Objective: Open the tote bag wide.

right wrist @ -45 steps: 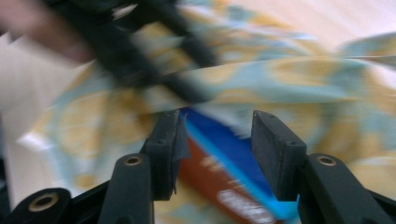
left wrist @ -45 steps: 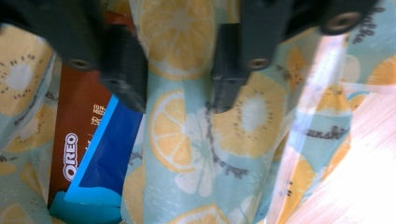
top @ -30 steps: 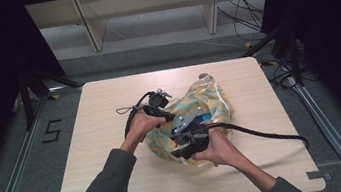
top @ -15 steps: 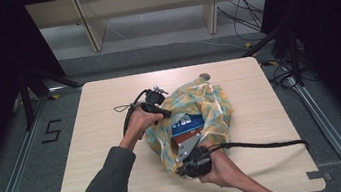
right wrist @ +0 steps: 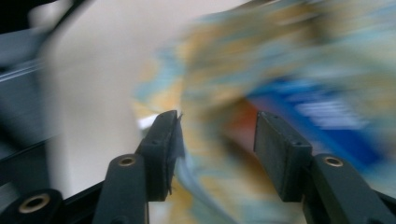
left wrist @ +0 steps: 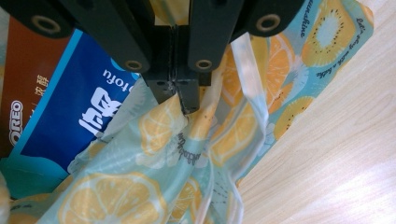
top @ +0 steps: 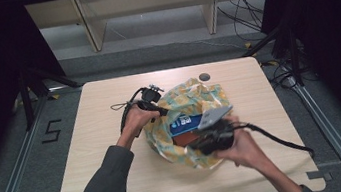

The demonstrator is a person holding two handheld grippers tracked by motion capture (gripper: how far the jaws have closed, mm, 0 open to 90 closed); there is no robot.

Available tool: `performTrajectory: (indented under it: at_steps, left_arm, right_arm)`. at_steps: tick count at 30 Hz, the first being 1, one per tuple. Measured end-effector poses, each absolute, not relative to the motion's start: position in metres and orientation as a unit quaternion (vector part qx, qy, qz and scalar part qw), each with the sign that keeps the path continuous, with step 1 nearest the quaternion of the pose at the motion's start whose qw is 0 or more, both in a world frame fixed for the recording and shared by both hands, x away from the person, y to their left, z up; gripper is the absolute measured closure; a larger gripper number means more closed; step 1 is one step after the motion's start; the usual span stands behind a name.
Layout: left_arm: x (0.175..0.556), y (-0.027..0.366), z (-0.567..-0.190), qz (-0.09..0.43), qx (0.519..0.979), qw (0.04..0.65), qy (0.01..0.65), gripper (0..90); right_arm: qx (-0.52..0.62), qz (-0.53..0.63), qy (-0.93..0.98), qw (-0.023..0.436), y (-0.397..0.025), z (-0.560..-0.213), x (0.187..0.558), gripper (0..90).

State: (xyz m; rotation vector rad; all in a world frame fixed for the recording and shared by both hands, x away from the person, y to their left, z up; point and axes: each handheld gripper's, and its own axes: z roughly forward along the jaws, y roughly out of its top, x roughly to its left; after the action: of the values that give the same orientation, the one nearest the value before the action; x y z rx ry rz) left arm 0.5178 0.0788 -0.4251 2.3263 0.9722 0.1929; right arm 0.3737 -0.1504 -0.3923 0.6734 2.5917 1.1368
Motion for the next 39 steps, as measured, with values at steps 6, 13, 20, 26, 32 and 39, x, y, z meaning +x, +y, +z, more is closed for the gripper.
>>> performTrajectory:
  at_steps: [6,13,20,26,32,39]
  left_arm:
    - [0.515,0.077,-0.424,0.073,0.874,0.309,0.367,88.1]
    - [0.514,0.080,-0.419,0.073,0.879,0.307,0.357,87.9]
    - [0.516,0.085,-0.421,0.077,0.872,0.314,0.367,88.2]
    - [0.520,0.085,-0.425,0.077,0.868,0.313,0.376,88.4]
    - [0.521,0.081,-0.424,0.078,0.874,0.307,0.367,88.4]
    - [0.521,0.083,-0.424,0.081,0.867,0.318,0.375,88.2]
  right_arm:
    - [0.348,0.312,0.865,0.183,-0.184,-0.392,0.431,42.1]
    - [0.349,0.252,0.883,0.186,-0.177,-0.425,0.457,71.6]
    - [0.358,0.273,0.872,0.191,-0.213,-0.433,0.474,90.0]
    - [0.372,0.283,0.863,0.190,-0.230,-0.427,0.476,90.0]
    - [0.314,0.360,0.866,0.147,-0.193,-0.399,0.458,90.0]
    - [0.288,0.219,0.918,0.160,-0.160,-0.425,0.461,90.0]
